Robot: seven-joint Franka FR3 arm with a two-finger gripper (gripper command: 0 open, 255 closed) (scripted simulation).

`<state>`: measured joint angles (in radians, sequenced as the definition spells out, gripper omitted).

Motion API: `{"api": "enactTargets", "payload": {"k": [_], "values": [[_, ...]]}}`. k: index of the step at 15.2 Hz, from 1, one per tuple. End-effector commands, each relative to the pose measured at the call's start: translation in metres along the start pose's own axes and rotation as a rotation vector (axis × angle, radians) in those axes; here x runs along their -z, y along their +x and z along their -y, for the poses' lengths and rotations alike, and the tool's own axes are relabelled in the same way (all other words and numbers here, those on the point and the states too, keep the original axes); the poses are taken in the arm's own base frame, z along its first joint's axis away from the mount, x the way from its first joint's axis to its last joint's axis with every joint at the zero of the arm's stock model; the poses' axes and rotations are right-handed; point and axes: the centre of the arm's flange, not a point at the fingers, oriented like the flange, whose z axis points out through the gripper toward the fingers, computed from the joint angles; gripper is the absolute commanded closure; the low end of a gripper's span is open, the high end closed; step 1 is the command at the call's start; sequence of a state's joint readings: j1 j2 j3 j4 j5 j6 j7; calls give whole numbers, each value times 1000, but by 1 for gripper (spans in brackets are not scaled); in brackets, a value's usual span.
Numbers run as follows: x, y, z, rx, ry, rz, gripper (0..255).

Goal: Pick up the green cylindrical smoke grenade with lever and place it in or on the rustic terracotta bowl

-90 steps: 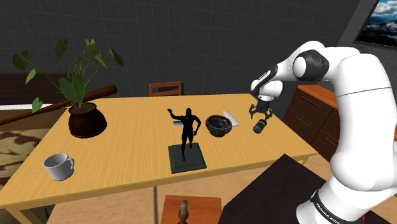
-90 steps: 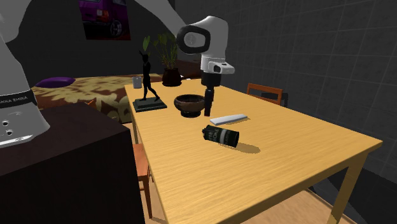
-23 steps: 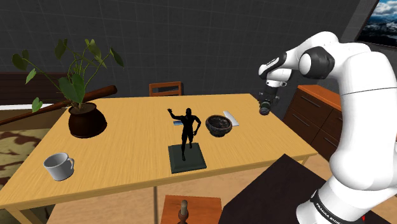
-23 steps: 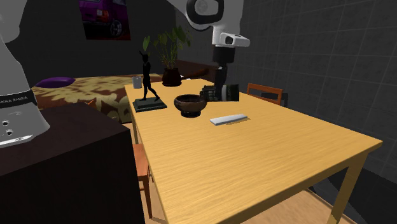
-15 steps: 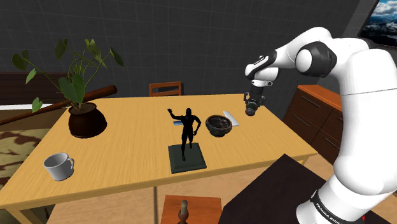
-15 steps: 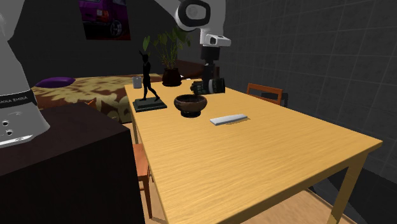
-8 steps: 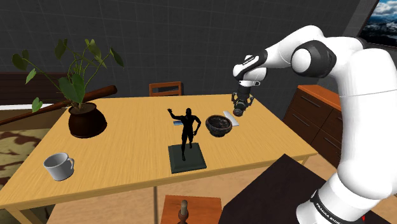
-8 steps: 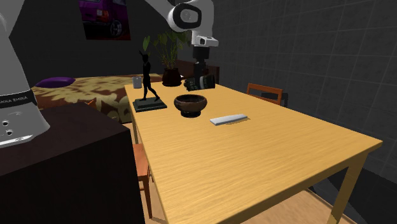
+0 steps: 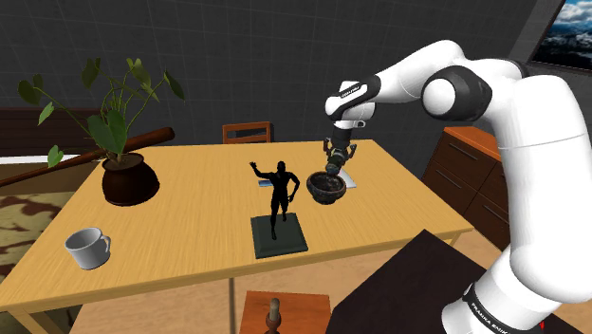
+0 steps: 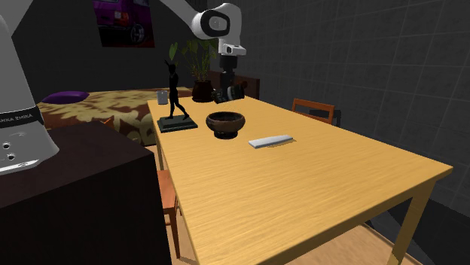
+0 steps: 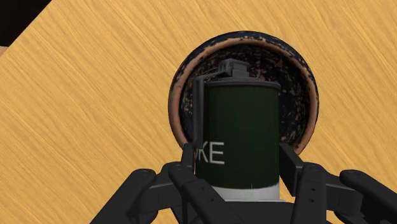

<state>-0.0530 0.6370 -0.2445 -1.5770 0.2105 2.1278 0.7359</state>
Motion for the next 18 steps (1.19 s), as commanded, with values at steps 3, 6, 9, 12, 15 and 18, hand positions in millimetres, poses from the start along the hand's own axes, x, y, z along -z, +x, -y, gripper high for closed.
{"api": "enactTargets", "payload": {"k": [3,6,9,12,15,18], "values": [[-11,-18,22,-1,0,0,255],[-27,-17,23,-1,0,0,255],[-43,-16,23,-1,0,0,255],[-58,-15,24,-1,0,0,255],[-73,-14,24,-1,0,0,255],[-73,-14,24,-1,0,0,255]]}}
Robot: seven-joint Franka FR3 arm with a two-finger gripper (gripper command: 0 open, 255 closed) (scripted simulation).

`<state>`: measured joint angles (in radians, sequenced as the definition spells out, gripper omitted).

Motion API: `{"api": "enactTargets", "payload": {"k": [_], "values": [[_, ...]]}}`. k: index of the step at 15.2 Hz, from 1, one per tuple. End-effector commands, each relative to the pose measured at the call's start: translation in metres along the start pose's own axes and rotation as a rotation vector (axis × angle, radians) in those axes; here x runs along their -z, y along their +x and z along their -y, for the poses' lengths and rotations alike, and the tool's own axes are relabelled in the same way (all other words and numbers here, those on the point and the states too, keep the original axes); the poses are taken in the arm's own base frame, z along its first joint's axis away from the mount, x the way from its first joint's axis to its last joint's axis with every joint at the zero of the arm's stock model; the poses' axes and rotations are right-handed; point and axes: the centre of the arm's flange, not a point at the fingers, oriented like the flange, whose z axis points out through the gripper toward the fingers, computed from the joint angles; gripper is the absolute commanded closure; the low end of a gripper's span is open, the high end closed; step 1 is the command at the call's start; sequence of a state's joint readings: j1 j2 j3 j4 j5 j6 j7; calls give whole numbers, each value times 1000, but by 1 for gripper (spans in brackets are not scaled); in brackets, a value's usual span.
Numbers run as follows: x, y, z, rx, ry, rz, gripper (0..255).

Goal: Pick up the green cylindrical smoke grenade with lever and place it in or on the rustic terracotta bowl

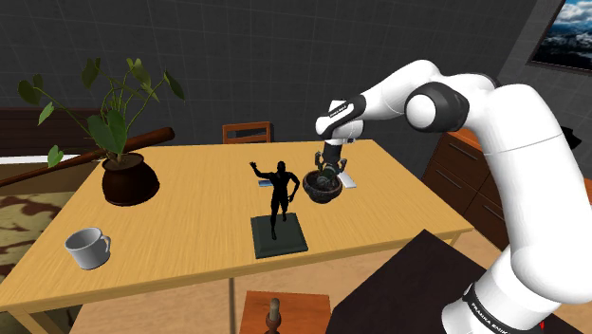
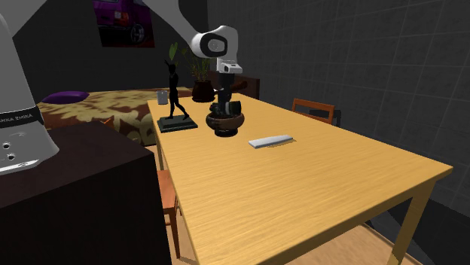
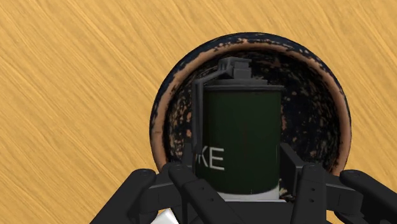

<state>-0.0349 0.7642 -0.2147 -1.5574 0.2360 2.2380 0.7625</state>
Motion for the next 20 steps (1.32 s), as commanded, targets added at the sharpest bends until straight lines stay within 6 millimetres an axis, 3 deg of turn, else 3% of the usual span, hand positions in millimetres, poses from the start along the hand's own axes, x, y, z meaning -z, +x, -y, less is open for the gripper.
{"api": "enactTargets", "payload": {"k": [1,4,5,10,14,20], "values": [[-1,-1,0,1,0,1,255],[-1,-1,0,1,0,1,255],[-1,-1,0,1,0,1,0],[-1,-1,0,1,0,1,0],[49,-1,0,1,0,1,0],[49,-1,0,1,0,1,0]]}}
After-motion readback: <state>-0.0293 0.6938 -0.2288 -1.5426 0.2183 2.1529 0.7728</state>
